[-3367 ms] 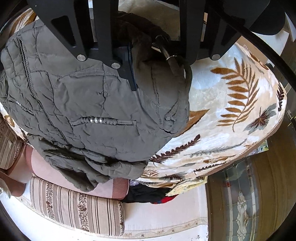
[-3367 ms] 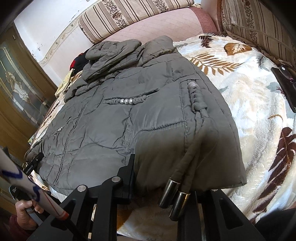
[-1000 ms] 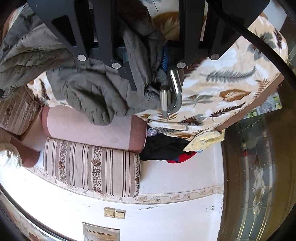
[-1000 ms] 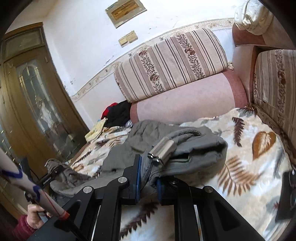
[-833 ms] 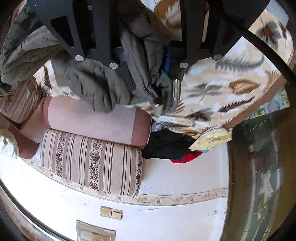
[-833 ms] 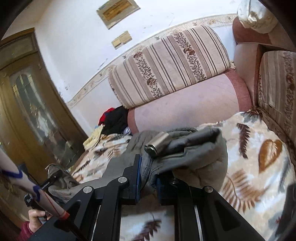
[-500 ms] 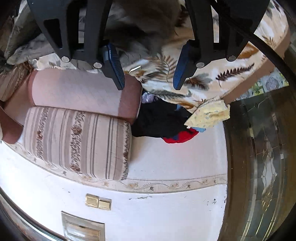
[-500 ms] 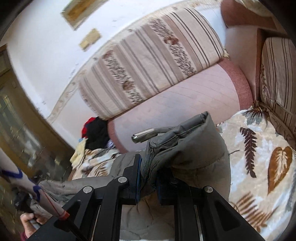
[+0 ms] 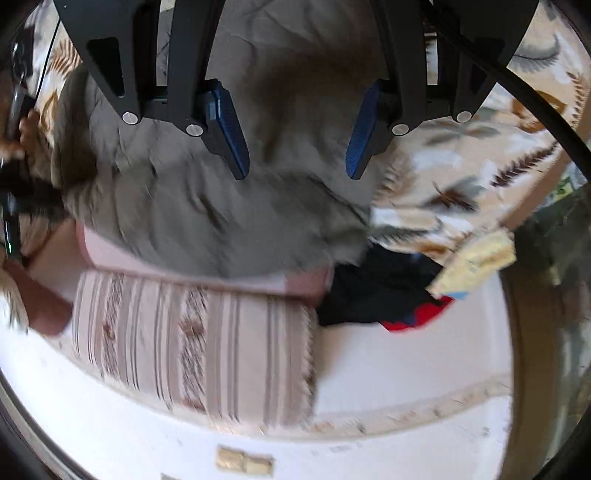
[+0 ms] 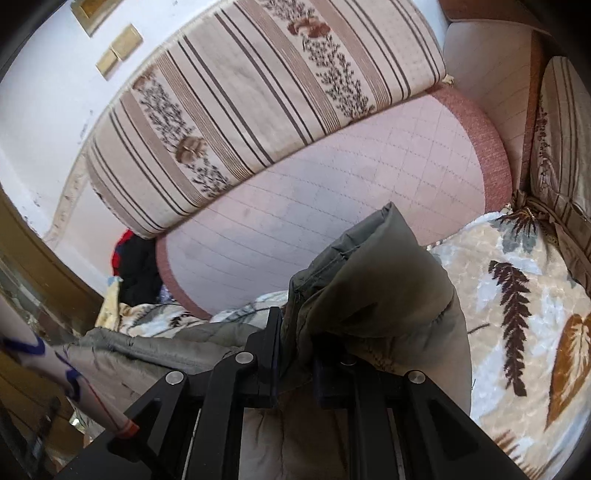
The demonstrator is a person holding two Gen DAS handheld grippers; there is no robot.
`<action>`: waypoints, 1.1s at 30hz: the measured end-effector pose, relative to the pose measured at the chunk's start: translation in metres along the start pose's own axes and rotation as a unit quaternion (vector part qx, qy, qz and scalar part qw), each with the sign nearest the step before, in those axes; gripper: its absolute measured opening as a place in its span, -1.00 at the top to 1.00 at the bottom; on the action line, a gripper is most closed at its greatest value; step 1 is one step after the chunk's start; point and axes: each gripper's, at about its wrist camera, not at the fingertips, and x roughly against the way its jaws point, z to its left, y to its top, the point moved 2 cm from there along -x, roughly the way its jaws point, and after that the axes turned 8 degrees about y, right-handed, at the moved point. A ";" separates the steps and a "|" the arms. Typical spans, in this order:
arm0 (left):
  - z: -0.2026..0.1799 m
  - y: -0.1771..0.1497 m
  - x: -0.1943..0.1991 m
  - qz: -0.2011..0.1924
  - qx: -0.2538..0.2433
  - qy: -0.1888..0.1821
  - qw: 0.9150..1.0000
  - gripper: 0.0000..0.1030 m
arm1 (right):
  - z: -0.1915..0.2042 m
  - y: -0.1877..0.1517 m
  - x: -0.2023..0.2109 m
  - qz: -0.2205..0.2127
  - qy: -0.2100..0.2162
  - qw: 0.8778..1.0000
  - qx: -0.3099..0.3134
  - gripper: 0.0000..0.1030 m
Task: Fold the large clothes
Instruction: 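Lay the hem down on the hood and open both tools, then move both open tools to the folded edge of the grey jacket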
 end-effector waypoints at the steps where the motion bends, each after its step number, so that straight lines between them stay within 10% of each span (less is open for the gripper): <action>1: -0.008 -0.006 -0.010 0.008 -0.006 -0.005 1.000 -0.04 | -0.001 0.000 -0.006 0.004 -0.003 1.000 0.001 0.71; 7: -0.040 -0.038 -0.079 0.067 -0.028 0.005 0.997 -0.04 | -0.015 -0.002 -0.034 0.027 -0.008 1.000 -0.010 0.63; 14: -0.043 -0.054 -0.127 0.097 -0.021 0.022 0.995 -0.15 | -0.029 0.001 -0.009 -0.005 0.037 0.999 -0.035 0.02; 33: -0.035 -0.085 -0.068 0.097 -0.027 0.033 0.994 -0.28 | 0.019 -0.122 -0.002 0.078 -0.028 0.987 0.137 0.03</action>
